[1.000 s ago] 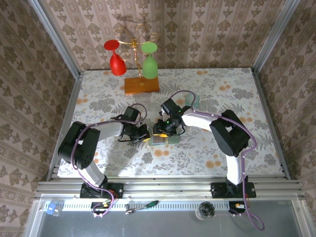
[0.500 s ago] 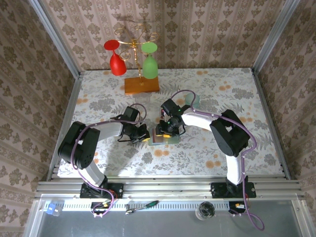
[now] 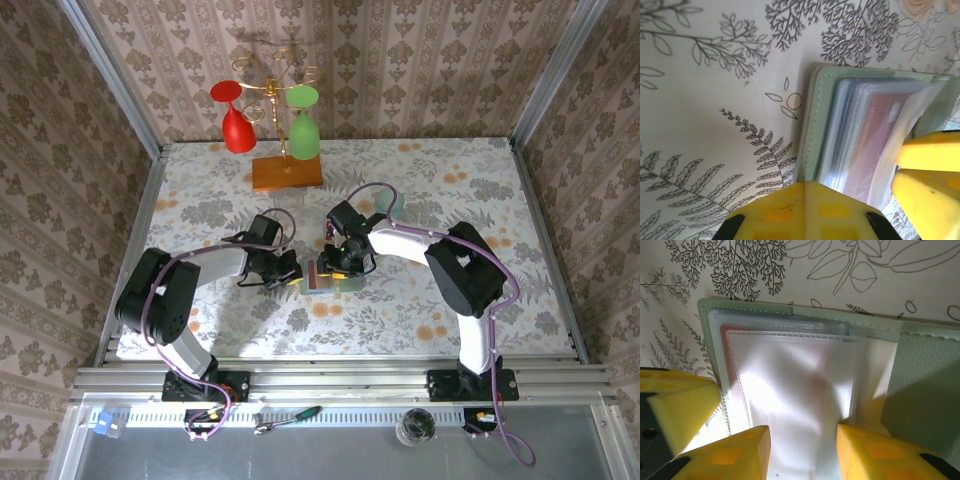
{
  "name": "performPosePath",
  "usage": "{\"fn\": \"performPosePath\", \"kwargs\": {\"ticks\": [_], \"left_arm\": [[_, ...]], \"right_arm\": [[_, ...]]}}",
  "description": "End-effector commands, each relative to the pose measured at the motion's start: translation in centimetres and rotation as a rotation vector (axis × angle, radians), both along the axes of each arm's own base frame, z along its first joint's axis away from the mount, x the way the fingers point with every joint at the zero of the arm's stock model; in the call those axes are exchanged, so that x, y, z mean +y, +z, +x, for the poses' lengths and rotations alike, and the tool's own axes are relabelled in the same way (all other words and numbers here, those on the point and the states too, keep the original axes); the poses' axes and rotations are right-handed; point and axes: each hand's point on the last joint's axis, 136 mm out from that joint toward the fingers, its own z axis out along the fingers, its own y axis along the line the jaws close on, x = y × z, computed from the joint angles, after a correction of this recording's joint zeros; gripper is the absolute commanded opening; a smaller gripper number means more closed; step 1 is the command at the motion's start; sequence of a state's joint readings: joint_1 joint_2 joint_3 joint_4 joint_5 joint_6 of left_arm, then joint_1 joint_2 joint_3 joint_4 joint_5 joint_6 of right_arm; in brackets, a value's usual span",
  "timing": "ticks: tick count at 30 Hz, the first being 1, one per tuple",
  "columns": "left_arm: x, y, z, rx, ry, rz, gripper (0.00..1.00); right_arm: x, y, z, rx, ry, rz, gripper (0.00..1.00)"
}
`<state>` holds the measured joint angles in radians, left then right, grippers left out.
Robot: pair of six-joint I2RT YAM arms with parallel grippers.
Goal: Take the credit cards out of the card holder
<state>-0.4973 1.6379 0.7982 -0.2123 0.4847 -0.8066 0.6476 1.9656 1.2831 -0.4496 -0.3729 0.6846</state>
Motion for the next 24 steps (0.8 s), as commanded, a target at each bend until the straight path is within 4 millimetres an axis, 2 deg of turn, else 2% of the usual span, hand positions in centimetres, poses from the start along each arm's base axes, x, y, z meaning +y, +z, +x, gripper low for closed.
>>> {"fn": "performPosePath", "kwargs": {"ticks": [1,9,18,24], "left_arm": [[-0.1,1.9,0.7,-0.045,0.007,-0.019,0.04],[-2.5,3.5,1.2,-0.056,-0.001,-0.131,0.12],[-4.2,2.7,1.3,-0.022,-0.001,-0.176,0.16],[-4.2,2.0,1.1,0.0,0.001,-0.16,0.16]], "right_arm": [[-0.5,-0.1,-0.3,0.009,-0.006,0.004,0.39],[-0.7,-0.1,-0.3,0.01,-0.016,0.02,0.38],[-0.7,0.0,-0.3,0.008,-0.022,0.029,0.37],[-0.7,-0.1,-0.4,0.013,-0.026,0.036,0.37]]}}
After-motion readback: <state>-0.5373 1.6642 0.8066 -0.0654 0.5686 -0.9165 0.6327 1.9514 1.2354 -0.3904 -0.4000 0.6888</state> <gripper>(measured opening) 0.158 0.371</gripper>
